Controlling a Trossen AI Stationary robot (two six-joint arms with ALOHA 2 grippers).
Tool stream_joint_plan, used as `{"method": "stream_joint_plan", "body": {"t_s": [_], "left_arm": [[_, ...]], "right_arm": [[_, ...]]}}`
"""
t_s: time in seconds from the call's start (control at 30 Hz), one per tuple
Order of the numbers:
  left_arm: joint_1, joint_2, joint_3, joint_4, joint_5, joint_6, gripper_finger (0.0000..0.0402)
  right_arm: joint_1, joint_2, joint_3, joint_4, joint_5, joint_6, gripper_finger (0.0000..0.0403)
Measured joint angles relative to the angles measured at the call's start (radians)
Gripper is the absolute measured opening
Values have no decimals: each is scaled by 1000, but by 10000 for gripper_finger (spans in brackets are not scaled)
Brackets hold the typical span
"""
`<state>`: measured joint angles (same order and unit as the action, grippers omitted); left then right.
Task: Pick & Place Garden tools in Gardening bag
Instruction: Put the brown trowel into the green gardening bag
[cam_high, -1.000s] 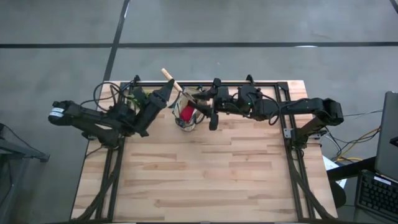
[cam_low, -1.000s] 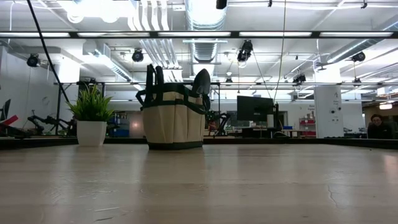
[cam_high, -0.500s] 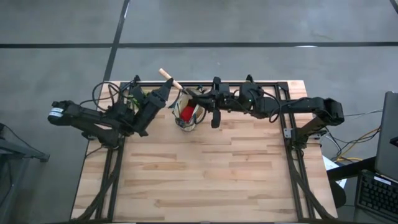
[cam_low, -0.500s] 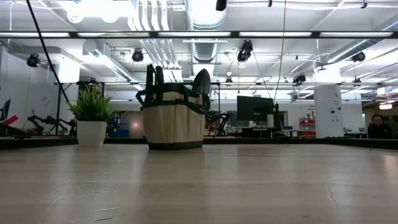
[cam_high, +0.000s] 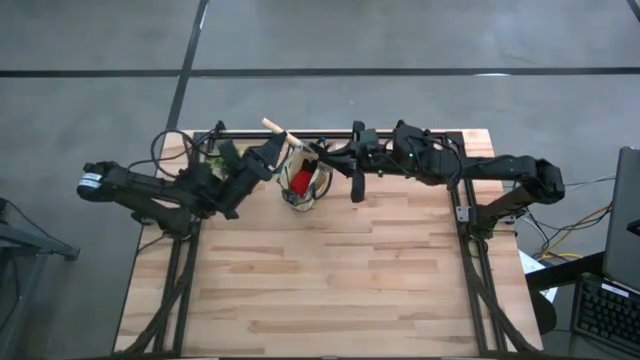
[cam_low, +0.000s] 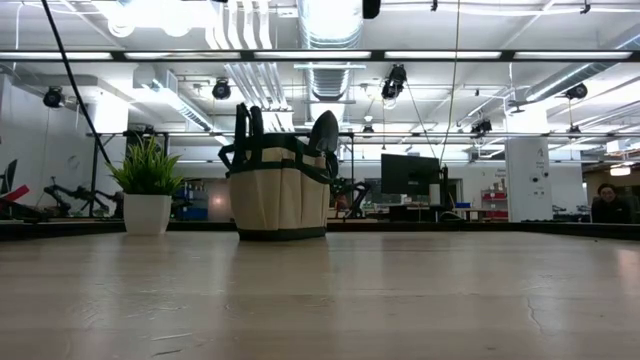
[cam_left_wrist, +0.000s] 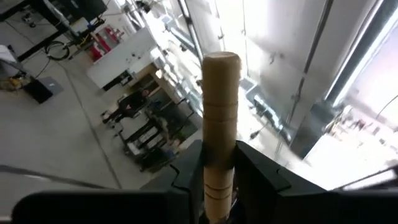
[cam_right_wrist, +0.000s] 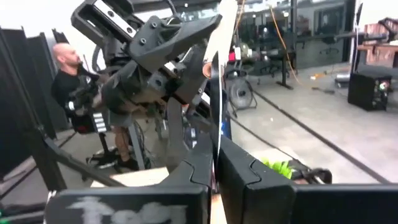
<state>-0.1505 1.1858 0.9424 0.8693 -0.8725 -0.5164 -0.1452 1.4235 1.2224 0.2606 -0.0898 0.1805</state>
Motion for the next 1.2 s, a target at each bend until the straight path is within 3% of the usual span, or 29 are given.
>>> {"method": "stream_joint_plan", "body": {"t_s": [0.27, 0.6, 0.9, 1.2], "left_arm": [[-2, -8, 0, -284, 43, -84, 126], [-2, -9, 0, -614, 181, -214, 131], [-2, -11, 0, -711, 201, -244, 131], [0, -13, 0, -713, 201, -245, 131]], "right_arm": [[-3, -52, 0, -158, 11, -24, 7], [-44, -138, 13, -459, 14, -25, 8], [-66, -91, 169, -731, 9, -101, 8], [-68, -21, 220, -757, -19, -136, 8]]}}
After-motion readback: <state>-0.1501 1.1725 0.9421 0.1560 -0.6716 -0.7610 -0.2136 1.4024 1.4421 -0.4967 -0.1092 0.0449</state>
